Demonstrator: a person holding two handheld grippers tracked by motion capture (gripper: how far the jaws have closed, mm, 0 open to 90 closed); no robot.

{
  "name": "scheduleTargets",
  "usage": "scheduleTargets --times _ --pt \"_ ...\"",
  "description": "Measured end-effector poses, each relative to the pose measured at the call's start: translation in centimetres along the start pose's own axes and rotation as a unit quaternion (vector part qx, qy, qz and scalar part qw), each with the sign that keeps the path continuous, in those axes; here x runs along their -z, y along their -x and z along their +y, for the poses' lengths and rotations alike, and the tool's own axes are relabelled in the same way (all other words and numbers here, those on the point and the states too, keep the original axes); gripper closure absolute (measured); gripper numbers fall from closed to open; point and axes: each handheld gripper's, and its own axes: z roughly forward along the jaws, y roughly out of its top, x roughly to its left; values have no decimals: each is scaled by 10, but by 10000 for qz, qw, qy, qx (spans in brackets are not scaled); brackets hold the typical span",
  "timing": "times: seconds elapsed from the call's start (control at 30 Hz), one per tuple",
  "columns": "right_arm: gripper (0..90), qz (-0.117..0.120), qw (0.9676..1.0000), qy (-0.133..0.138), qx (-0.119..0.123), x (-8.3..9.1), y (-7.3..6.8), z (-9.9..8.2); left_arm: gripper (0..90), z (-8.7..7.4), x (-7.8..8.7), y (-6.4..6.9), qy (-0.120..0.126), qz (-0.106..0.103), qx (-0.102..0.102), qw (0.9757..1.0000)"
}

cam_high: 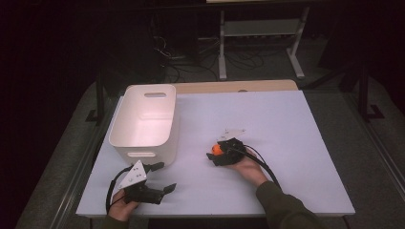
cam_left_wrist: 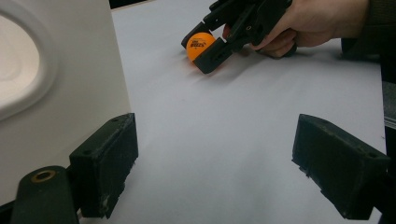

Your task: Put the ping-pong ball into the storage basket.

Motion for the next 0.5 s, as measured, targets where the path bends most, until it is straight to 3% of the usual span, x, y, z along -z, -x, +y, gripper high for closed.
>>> scheduleTargets --times 0.5 --pt "439 -3 10000 -13 -27 0 0 0 141 0 1 -1 15 -1 39 10000"
